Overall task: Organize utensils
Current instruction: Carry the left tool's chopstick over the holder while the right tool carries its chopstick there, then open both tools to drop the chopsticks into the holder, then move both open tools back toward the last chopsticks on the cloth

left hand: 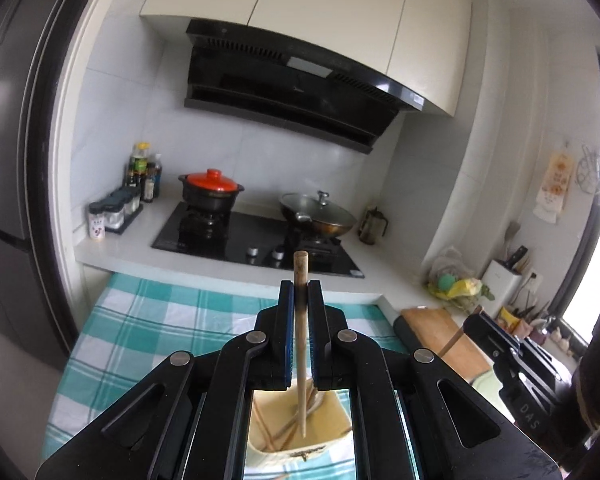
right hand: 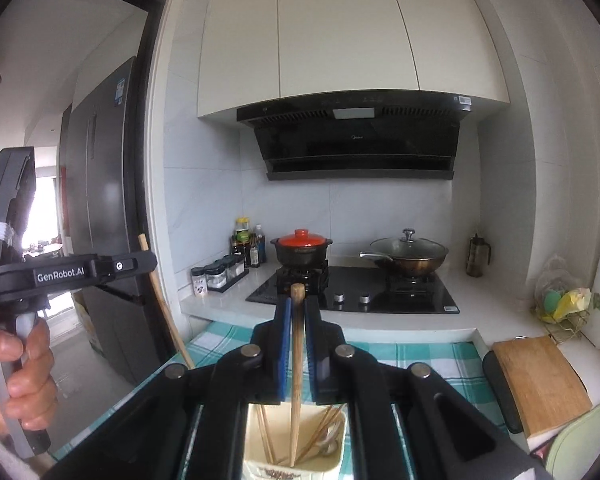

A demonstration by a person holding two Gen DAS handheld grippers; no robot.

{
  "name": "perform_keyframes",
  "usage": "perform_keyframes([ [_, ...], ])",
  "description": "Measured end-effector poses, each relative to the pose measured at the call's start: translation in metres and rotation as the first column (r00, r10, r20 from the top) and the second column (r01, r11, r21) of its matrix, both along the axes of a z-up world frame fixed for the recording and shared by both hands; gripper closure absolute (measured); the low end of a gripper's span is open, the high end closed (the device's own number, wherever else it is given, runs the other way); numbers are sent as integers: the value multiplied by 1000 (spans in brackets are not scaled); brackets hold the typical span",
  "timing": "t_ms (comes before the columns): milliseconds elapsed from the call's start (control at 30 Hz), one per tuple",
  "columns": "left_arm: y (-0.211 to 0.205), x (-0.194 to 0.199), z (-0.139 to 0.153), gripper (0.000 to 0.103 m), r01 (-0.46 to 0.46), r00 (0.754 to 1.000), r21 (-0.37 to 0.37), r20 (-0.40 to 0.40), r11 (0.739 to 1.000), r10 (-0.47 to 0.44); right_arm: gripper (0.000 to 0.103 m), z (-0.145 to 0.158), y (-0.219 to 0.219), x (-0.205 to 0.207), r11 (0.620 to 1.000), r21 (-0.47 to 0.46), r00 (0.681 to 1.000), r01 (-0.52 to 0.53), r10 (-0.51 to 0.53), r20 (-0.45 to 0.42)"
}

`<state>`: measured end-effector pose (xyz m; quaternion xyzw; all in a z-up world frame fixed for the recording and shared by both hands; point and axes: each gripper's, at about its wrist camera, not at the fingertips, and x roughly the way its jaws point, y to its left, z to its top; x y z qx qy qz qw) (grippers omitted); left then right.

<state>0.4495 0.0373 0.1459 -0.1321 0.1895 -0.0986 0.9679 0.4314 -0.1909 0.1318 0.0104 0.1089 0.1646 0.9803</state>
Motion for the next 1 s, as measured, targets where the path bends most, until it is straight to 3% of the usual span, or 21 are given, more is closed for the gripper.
perform_keyframes([
  [167,-16,44,-43,99,-3,997,17,-78,1000,4,96,-42,9,49,1000,-19,998,22,-23,-61],
  [267,-30,67,-74,99,21,990,50,-139,999,-14,96,-73,14,75,999,-38,988,-2,-4,-156],
  [433,-53,96,-123,99,69,965,103,-259,992,-40,96,-118,17,107,997,-57,933,-56,32,-357],
  [567,-64,106,-149,96,99,940,110,-337,989,-56,90,-135,15,113,996,-66,912,-57,25,-410],
  [633,-63,104,-154,82,112,933,100,-353,989,-70,78,-136,11,110,998,-53,913,-46,21,-408],
  [667,-61,101,-154,65,108,934,105,-351,989,-65,70,-135,8,105,998,-46,916,-39,17,-401],
  [700,-58,95,-152,49,99,939,113,-340,989,-55,70,-134,5,101,999,-42,918,-34,15,-397],
  [867,-31,54,-144,32,99,952,183,-304,978,-40,70,-133,-3,64,994,-86,923,-65,27,-383],
  [1000,0,7,-159,23,121,946,323,-324,939,-10,69,-158,-2,10,978,-183,911,-103,18,-413],
])
